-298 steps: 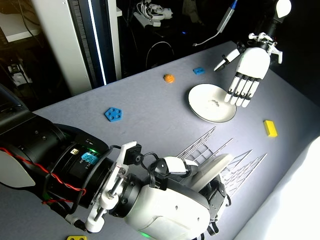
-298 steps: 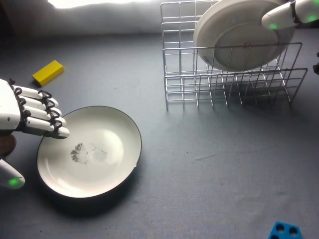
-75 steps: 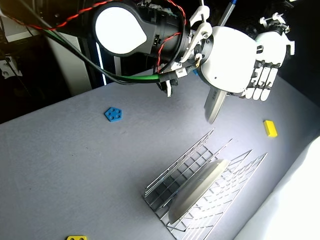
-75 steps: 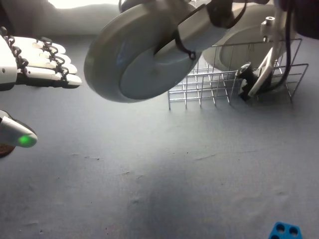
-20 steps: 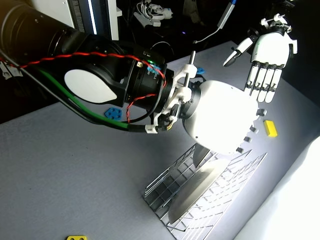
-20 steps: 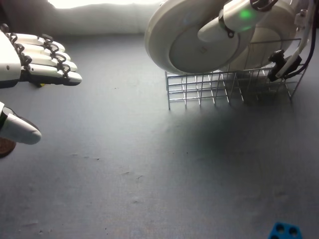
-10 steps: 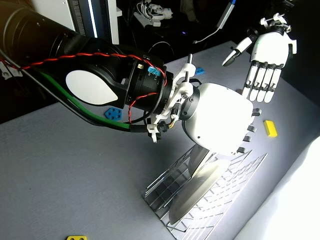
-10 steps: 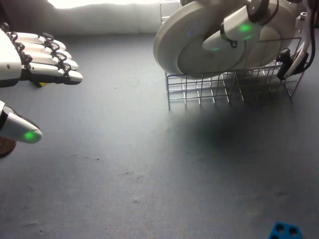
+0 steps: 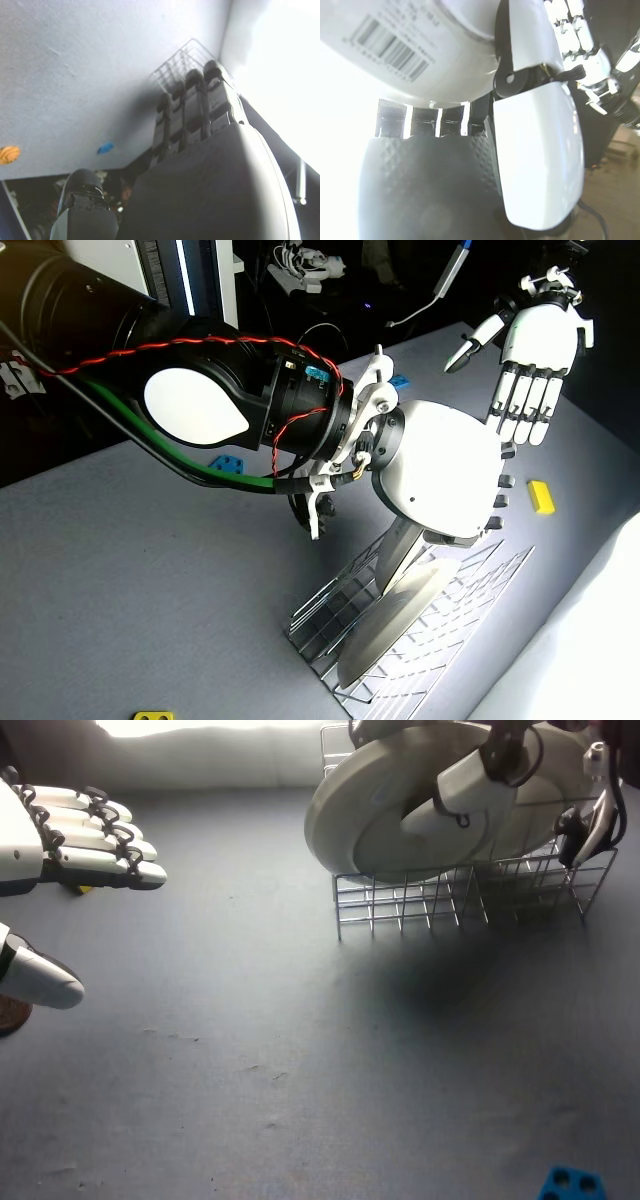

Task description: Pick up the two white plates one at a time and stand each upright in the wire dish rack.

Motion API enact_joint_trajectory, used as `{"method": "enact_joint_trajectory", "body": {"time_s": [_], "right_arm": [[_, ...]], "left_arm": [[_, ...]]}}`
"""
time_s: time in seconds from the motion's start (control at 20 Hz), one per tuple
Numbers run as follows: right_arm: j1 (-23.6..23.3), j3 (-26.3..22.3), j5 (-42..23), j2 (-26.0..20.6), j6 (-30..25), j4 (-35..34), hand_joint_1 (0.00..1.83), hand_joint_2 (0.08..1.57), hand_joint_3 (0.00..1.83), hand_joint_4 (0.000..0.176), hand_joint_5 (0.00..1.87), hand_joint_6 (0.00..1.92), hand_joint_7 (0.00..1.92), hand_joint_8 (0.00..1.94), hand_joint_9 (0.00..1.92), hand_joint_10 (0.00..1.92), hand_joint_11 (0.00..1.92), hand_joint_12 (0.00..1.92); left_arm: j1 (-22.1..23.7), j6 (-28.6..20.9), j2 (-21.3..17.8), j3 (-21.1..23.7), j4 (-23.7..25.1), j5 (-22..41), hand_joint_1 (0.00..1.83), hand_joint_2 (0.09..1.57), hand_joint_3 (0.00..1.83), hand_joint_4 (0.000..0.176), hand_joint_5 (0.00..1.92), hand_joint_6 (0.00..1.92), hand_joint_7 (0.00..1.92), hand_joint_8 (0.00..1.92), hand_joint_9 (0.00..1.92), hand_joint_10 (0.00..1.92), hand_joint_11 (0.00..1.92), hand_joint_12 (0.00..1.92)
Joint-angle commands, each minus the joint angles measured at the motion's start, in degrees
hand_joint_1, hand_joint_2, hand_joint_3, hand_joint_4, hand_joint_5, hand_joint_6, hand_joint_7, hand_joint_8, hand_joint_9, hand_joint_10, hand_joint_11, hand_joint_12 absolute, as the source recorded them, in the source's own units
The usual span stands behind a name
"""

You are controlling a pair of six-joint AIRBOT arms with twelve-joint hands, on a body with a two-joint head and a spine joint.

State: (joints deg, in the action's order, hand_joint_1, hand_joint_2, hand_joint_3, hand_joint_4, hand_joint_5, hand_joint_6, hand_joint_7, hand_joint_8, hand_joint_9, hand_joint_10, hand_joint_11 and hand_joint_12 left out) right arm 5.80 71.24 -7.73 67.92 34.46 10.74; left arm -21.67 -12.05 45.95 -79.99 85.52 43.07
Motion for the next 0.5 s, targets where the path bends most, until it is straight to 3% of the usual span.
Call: {"method": "enact_joint_trajectory", "body": {"time_s": [0.0, 0.2, 0.3, 0.45], "right_arm": [[-1.34, 0.46, -7.5, -0.08, 1.53, 2.86, 1.39, 1.09, 0.0, 0.0, 0.91, 0.98, 0.99, 0.96, 1.08, 0.97, 0.94, 1.03], [-1.9, 1.32, -7.2, 0.58, 1.53, 8.59, 1.39, 1.09, 0.0, 0.0, 0.89, 1.0, 0.97, 0.97, 1.08, 0.99, 0.92, 1.05], [-1.9, 2.27, -6.23, 1.28, 1.52, 9.68, 1.39, 1.07, 0.0, 0.0, 0.93, 0.94, 1.04, 0.86, 1.12, 0.93, 0.97, 1.01], [-1.86, 2.53, -5.37, 1.5, 1.24, 10.1, 1.39, 1.08, 0.0, 0.0, 0.91, 0.96, 0.99, 0.93, 1.11, 0.96, 0.97, 1.02]], "left_arm": [[0.43, -0.13, -0.55, -0.22, -3.62, 0.9, 0.0, 1.05, 0.0, 0.0, 0.14, 0.0, 0.13, 0.0, 0.11, 0.0, 0.0, 0.19], [0.43, -0.13, -0.55, -0.23, -3.62, 0.9, 0.0, 1.05, 0.0, 0.0, 0.15, 0.0, 0.14, 0.0, 0.1, 0.01, 0.0, 0.17], [0.43, -0.13, -0.54, -0.23, -3.62, 0.9, 0.0, 1.05, 0.0, 0.0, 0.16, 0.0, 0.15, 0.01, 0.12, 0.01, 0.0, 0.21], [0.36, -0.15, -0.54, -0.22, -3.62, 0.9, 0.0, 1.06, 0.0, 0.0, 0.14, 0.0, 0.12, 0.0, 0.09, 0.0, 0.0, 0.12]]}}
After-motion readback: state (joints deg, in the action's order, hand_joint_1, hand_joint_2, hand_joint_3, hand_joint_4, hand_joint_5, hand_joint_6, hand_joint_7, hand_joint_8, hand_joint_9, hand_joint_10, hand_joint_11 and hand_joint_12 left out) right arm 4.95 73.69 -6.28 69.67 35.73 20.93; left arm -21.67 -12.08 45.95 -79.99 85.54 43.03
